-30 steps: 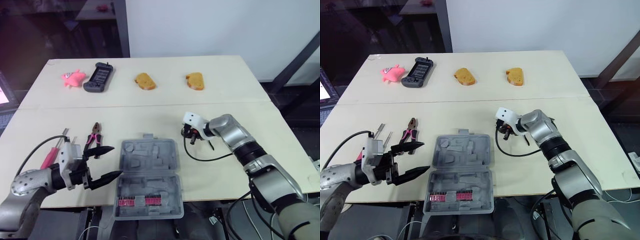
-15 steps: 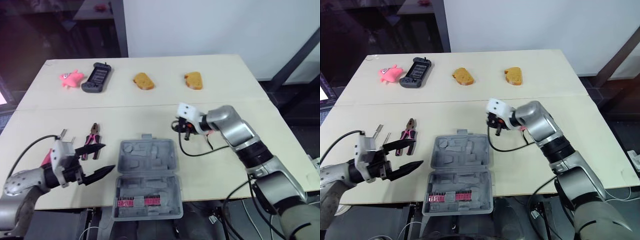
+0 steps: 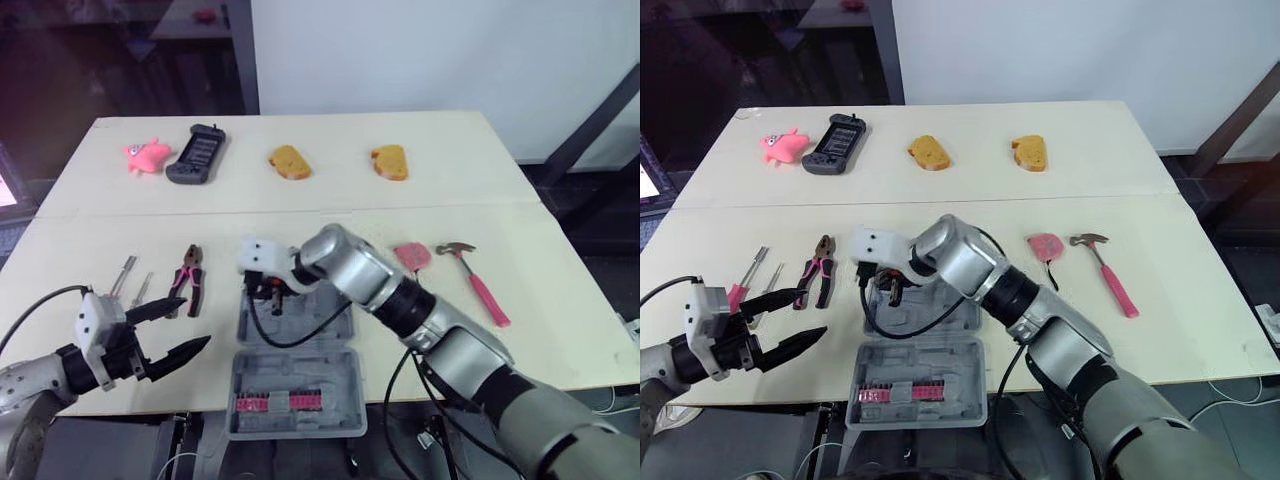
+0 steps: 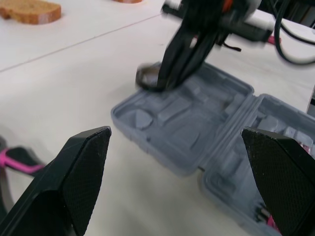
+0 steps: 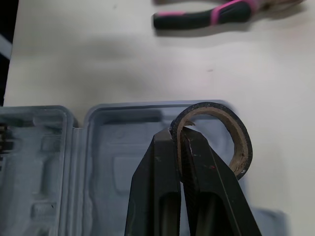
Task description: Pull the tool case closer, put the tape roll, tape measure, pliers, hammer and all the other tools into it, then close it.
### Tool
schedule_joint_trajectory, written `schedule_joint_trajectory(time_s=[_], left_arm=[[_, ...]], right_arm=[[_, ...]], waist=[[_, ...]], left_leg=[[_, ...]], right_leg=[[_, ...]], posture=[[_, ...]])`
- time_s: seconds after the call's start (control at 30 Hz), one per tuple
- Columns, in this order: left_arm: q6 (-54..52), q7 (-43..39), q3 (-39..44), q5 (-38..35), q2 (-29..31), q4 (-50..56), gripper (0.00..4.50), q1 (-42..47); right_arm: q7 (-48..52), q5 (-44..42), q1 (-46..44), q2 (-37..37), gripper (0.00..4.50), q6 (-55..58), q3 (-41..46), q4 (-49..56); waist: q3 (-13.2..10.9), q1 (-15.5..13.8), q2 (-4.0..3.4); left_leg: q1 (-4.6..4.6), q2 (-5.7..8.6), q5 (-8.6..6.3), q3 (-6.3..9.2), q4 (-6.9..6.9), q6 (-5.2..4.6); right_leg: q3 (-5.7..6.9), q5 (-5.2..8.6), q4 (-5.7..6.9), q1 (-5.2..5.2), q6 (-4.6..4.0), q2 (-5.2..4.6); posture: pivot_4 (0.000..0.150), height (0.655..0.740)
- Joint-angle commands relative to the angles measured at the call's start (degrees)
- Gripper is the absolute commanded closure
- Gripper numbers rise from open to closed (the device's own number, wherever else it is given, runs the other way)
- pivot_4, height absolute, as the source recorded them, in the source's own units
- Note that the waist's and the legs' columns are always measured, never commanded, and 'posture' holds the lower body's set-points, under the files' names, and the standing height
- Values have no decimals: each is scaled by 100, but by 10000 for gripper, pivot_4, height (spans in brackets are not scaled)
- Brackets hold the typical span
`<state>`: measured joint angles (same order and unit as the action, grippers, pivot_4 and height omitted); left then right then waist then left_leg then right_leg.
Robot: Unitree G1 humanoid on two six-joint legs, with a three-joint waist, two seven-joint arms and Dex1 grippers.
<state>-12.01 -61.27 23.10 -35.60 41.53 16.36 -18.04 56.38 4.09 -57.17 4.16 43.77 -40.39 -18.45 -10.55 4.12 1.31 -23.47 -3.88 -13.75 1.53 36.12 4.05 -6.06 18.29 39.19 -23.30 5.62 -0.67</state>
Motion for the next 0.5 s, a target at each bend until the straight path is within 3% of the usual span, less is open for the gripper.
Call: schedule_joint_trajectory(time_s=[0.03,0.5], left_arm=[[-29,58,148,-73,-9,177,0,-58],[166,-93,159,26,-52,-181,0,-33]], right_arm=[[-69,121,-221,-177,44706,-277,23,-237],[-140,364,-317,-829,44706,-914,81,-1475]], waist=[[0,6,0],[0,5,0]], left_leg=[[0,0,0,0,-2,0],[0,0,0,0,0,0]], right_leg=[[0,0,0,-2,0,0],[0,0,0,-1,-1,0]], posture=[[1500,7400],[1500,7400]])
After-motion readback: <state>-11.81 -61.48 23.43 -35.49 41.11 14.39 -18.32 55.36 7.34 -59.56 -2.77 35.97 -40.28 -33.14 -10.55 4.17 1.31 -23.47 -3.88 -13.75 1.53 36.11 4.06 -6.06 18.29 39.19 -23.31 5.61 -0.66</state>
